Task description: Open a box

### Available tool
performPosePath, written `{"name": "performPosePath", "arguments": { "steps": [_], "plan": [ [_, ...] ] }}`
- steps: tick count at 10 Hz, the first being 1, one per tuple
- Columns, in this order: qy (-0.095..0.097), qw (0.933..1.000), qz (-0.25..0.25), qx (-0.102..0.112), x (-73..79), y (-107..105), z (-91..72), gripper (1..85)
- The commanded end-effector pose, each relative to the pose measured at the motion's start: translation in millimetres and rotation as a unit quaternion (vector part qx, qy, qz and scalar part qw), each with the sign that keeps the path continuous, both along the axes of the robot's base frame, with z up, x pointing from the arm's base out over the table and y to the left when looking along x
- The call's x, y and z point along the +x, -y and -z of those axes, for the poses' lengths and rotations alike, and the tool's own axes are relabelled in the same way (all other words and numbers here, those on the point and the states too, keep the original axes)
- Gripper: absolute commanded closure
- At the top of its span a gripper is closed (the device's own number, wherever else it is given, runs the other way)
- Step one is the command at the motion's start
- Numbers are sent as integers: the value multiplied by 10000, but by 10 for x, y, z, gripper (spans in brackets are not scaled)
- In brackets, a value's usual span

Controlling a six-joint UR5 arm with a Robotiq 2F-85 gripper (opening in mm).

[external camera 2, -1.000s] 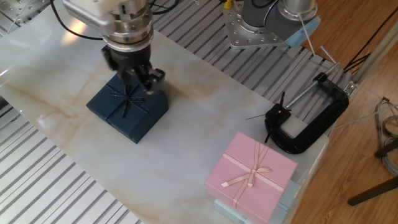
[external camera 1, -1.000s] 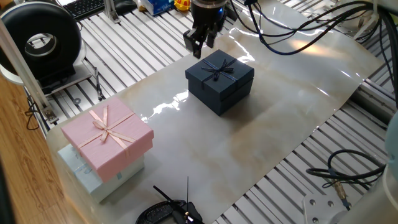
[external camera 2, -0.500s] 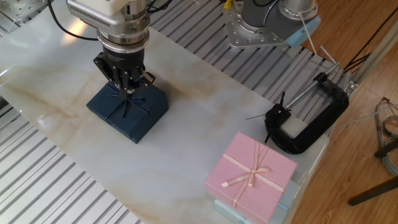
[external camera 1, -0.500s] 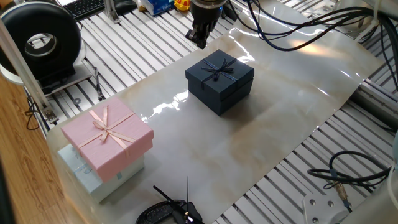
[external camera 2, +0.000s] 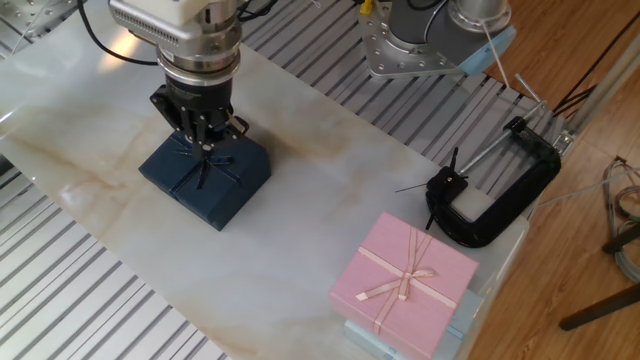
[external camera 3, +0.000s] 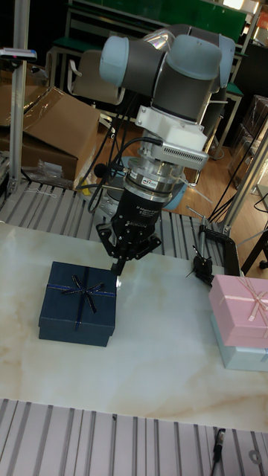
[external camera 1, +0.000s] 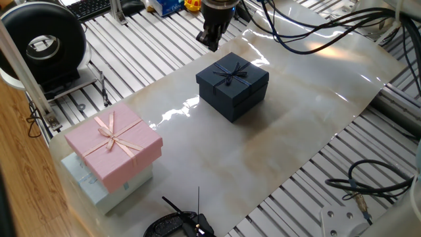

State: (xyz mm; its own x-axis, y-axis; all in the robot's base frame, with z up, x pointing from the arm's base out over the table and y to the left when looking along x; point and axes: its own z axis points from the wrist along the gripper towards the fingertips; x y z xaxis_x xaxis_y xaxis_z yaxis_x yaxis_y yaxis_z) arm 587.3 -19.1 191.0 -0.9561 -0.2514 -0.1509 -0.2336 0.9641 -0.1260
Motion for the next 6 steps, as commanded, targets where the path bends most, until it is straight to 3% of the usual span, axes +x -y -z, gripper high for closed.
{"name": "performPosePath", "arguments": {
  "steps": [1, 6],
  "plan": [
    [-23, 10000, 53, 63, -11, -27, -10, 843],
    [-200, 9996, 208, 0, -64, -25, -31, 843]
  ]
}}
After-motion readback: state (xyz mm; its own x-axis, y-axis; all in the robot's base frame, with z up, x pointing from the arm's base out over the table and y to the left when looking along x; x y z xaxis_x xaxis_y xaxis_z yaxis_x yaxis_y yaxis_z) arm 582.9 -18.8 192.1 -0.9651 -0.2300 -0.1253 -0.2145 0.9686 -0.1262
